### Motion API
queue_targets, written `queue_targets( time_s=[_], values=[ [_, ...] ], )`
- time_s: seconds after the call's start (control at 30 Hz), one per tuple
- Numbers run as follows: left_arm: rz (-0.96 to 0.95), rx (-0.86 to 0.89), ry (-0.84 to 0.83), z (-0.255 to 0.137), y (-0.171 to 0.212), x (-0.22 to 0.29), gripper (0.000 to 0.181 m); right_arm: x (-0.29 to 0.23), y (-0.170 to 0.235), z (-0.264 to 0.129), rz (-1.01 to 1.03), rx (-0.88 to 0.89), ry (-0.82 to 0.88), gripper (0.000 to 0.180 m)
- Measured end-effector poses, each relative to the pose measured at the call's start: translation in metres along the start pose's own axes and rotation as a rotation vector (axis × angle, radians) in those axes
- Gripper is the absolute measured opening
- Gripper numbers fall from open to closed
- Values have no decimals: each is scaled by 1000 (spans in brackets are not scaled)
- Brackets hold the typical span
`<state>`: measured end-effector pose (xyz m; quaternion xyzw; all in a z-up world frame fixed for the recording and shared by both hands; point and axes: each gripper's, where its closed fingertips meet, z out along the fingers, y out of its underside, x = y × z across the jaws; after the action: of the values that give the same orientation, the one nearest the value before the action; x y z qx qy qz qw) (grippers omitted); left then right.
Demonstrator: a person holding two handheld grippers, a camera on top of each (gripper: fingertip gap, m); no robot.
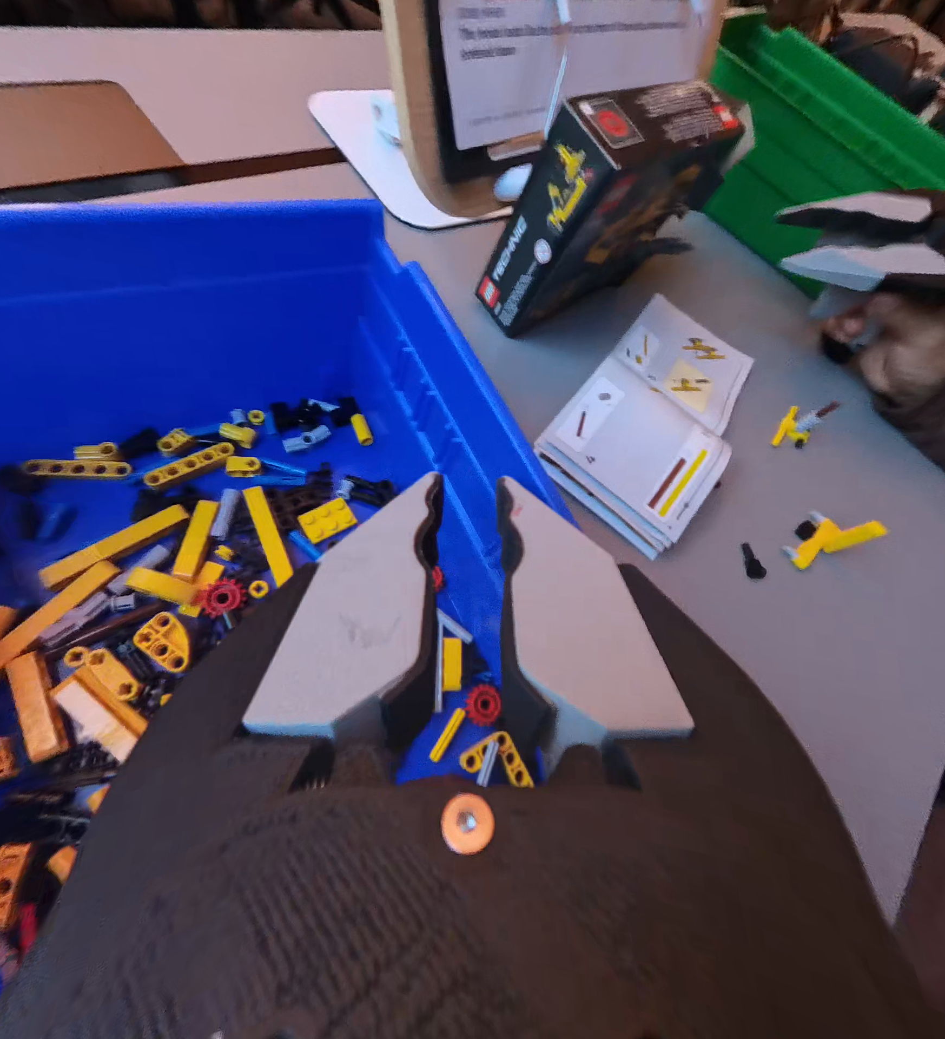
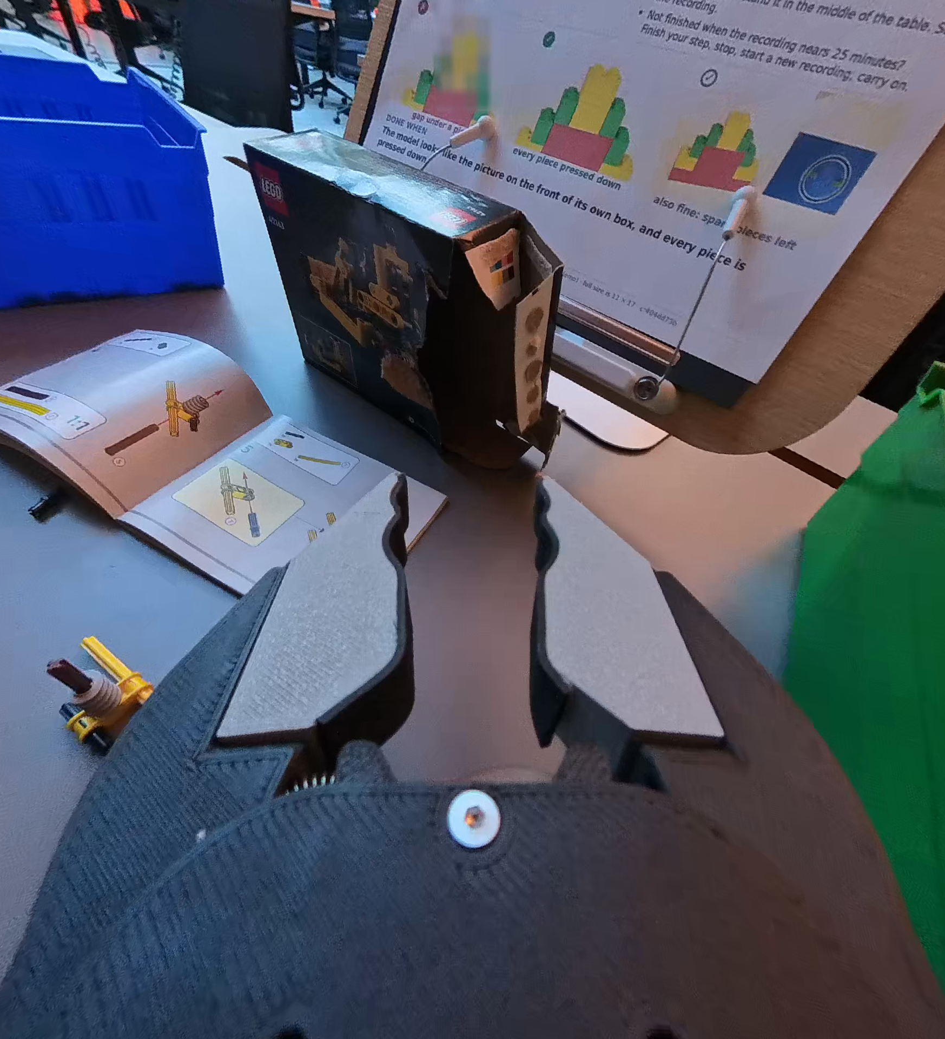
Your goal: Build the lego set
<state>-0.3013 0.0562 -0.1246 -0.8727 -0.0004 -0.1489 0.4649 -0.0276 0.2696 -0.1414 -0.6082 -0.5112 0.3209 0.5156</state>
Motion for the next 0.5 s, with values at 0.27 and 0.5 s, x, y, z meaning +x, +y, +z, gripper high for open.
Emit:
queue_targets(
  time_s=[0.27,0.5],
  values=[
    [17,19,-19,16,-4,9,0,2,-2,5,-23,7,7,41],
    [32,152,-112,-39,-39,-16,19,4,-4,1,-40,24,34,41]
  ],
)
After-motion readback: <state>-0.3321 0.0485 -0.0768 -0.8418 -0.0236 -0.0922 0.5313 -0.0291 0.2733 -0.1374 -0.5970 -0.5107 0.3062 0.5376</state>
